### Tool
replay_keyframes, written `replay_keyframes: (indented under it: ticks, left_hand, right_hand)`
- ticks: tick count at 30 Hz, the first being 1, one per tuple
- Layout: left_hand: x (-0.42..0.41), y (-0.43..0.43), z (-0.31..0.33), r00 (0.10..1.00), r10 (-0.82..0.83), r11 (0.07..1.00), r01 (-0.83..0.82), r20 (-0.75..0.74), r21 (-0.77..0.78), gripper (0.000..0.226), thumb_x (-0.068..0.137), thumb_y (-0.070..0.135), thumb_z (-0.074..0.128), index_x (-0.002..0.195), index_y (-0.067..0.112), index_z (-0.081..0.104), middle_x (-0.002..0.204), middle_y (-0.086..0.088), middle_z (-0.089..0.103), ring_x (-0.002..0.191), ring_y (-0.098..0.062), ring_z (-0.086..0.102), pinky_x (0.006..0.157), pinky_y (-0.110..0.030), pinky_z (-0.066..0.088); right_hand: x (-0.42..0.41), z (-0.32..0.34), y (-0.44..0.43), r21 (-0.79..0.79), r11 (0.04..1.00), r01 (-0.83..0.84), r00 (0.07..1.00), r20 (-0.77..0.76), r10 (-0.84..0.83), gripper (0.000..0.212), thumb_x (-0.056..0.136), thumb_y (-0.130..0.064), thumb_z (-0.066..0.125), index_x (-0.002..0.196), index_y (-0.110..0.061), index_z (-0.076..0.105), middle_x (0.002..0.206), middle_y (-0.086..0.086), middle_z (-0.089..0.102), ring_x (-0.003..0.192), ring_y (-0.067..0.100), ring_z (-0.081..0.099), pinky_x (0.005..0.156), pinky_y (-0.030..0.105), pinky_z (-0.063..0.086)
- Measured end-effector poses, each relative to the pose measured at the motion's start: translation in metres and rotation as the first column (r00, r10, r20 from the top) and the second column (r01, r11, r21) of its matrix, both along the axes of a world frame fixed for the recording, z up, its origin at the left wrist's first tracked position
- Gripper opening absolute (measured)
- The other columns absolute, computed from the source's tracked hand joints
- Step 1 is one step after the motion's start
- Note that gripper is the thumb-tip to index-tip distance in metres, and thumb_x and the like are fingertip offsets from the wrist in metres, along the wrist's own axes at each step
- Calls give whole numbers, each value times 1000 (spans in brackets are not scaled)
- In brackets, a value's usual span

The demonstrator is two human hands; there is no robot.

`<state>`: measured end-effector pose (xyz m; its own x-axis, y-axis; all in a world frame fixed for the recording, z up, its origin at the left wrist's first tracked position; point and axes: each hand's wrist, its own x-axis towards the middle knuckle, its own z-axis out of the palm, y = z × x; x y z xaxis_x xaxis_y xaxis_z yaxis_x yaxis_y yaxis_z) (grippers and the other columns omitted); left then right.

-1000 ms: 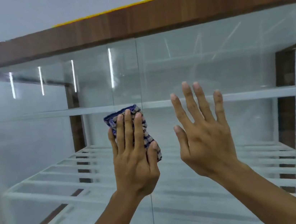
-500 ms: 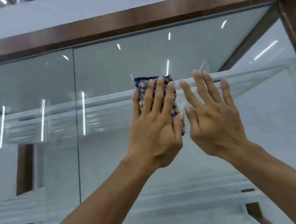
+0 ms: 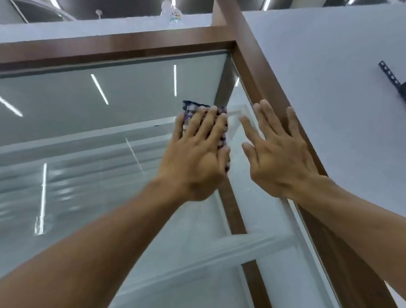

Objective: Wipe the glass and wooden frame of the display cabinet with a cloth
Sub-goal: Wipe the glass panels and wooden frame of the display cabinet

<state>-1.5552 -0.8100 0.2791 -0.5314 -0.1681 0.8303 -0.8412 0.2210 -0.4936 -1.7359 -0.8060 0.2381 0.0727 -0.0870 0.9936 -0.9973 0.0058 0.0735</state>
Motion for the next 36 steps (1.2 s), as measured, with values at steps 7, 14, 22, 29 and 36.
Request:
replay_keyframes:
  ticks: [7,14,22,29,36]
  left_hand:
    - [-75,3,8,999,-36,999,37,-18,20,62,110,42,12,166,19,-2,174,-2,-8,159,-20,-13,128,-49,-11]
    - [-49,8,-40,997,-71,997,70,29,15,63,110,44,12,165,18,-3,173,-2,-7,159,-18,-13,128,-47,-11]
    - [14,13,-59,997,-57,998,58,-57,7,64,109,43,17,165,20,-4,173,0,-10,158,-16,-16,127,-44,-16]
    - [79,14,-60,990,-62,998,63,-127,4,70,103,47,12,166,21,-1,174,2,-9,158,-14,-15,127,-42,-16]
    - [183,20,-65,960,-50,999,47,-276,-17,64,109,44,21,166,21,1,174,2,-7,158,-13,-15,128,-42,-13]
  right_hand:
    - [-14,-9,3,-76,943,-325,941,74,330,71,93,-24,18,162,-9,8,171,7,4,158,17,-3,126,28,-8]
    - [-13,-23,9,-33,962,-271,961,55,272,61,104,-28,21,161,-9,12,171,8,2,158,18,-4,128,33,-4]
    - [38,-48,11,101,985,-139,990,41,136,66,101,-38,3,161,-10,-3,170,7,-9,155,18,-18,124,44,-17]
    - [112,-48,1,73,956,-283,959,46,280,62,106,-38,10,161,-12,-3,170,5,-8,156,20,-14,126,47,-13]
    - [214,-32,9,97,958,-271,958,-72,279,63,107,-38,14,161,-10,-2,170,9,-9,157,23,-12,126,53,-6]
